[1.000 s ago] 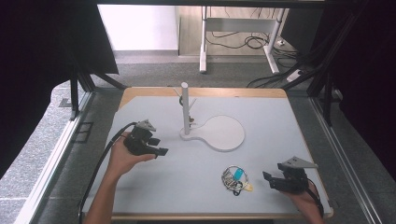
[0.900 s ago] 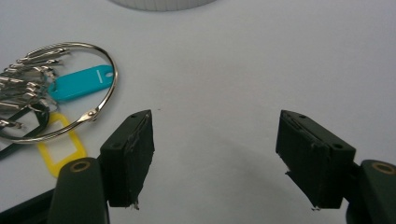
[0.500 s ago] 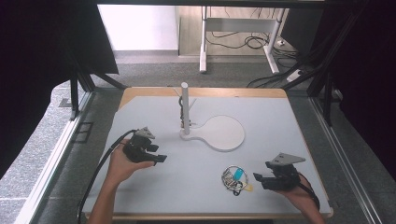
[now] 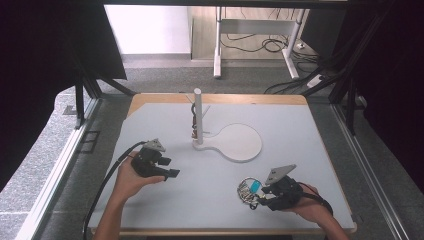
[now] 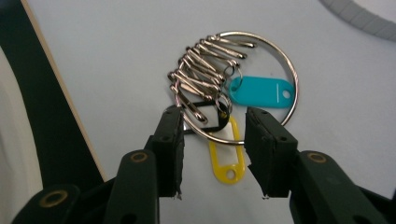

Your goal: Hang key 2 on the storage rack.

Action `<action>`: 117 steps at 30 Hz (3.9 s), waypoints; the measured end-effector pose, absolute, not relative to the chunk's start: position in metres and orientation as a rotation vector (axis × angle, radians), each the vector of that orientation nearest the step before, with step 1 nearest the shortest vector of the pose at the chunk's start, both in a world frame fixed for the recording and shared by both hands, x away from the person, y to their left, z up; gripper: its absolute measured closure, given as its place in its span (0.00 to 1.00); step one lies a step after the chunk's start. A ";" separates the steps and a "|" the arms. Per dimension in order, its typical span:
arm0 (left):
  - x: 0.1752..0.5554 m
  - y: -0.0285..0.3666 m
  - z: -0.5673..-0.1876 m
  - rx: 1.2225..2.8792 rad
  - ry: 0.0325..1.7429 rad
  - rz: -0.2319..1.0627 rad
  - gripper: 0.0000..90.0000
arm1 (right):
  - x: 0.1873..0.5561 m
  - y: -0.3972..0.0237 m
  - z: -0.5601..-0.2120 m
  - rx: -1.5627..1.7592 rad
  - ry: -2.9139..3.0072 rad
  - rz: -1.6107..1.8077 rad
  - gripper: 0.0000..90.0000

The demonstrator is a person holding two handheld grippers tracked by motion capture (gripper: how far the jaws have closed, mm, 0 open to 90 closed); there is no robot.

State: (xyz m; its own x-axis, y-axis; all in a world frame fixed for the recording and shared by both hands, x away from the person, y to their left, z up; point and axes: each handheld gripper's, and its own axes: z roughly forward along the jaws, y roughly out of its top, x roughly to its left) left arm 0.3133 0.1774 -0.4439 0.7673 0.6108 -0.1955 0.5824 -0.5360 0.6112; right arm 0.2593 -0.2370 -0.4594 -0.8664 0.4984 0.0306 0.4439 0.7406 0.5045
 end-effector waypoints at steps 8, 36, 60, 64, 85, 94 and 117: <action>0.312 0.179 -0.448 2.272 0.896 0.037 0.46 | 0.277 -0.237 -0.456 0.760 2.857 0.633 0.66; 0.309 0.187 -0.456 2.279 0.916 0.019 0.46 | 0.325 -0.203 -0.477 1.161 2.850 0.188 0.84; 0.314 0.195 -0.459 2.275 0.923 0.015 0.45 | 0.330 -0.216 -0.455 1.345 2.883 0.291 0.97; 0.313 0.195 -0.459 2.270 0.929 0.014 0.45 | 0.325 -0.217 -0.439 1.331 2.900 0.350 0.97; 0.312 0.198 -0.459 2.278 0.926 0.010 0.45 | 0.290 -0.195 -0.411 1.169 3.062 0.403 0.95; 0.312 0.201 -0.459 2.273 0.930 0.014 0.45 | 0.293 -0.187 -0.419 1.160 3.137 0.396 0.97; 0.306 0.204 -0.459 2.266 0.947 0.022 0.45 | 0.325 -0.208 -0.372 1.173 3.090 0.563 0.98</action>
